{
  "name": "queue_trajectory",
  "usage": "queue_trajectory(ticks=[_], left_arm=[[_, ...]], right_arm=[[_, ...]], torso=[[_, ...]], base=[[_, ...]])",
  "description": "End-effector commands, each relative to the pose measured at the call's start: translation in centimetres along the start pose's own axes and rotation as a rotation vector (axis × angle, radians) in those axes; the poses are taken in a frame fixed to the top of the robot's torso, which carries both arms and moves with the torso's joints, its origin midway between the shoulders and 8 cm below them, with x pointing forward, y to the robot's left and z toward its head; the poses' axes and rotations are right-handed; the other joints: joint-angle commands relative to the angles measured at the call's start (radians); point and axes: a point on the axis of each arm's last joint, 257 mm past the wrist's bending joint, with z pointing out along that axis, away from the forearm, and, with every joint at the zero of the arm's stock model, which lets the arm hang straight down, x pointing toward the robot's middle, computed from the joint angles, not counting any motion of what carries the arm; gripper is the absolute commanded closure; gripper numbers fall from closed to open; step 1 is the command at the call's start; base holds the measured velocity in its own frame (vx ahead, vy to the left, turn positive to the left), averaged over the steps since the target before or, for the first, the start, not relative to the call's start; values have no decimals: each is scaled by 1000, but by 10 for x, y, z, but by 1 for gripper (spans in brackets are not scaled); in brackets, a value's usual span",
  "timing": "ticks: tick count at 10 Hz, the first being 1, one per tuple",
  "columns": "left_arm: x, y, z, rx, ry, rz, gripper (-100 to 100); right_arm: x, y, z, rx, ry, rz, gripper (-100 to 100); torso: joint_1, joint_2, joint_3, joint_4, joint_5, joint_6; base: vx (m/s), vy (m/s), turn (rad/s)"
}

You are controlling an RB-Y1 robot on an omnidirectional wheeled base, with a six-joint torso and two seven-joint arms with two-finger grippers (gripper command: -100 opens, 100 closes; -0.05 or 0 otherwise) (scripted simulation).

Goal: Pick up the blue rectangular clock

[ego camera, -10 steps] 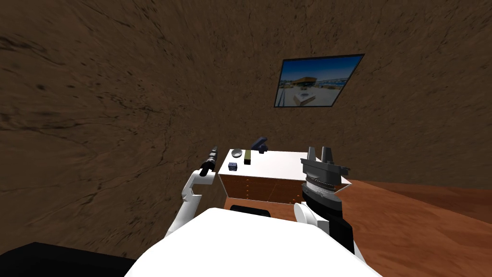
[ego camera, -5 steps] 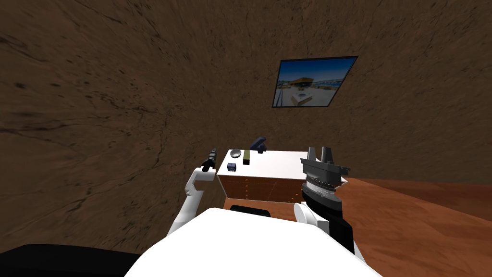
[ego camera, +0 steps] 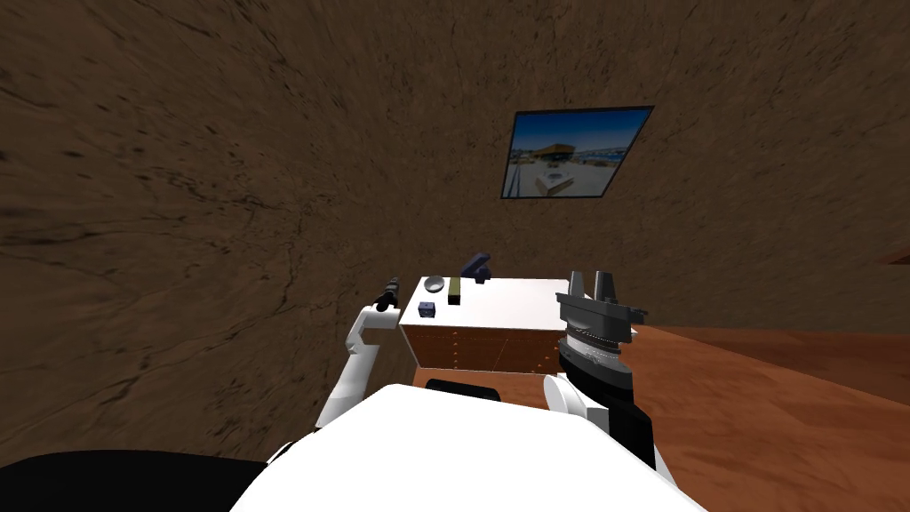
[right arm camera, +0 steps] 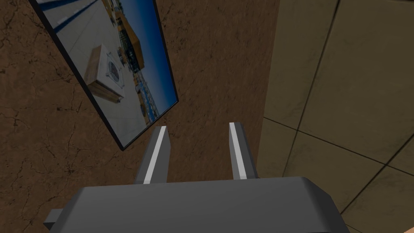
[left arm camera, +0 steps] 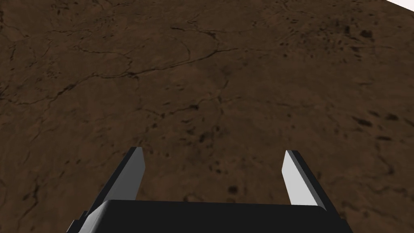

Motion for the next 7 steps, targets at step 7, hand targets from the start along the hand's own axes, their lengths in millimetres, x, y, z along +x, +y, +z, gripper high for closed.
queue_trajectory(ticks=[7], left_arm=[[-14,48,18,-224,-52,-23,-100]], right_arm=[[0,0,0,0,0,0,0]], torso=[[0,0,0,0,0,0]], base=[[8,3,-34]])
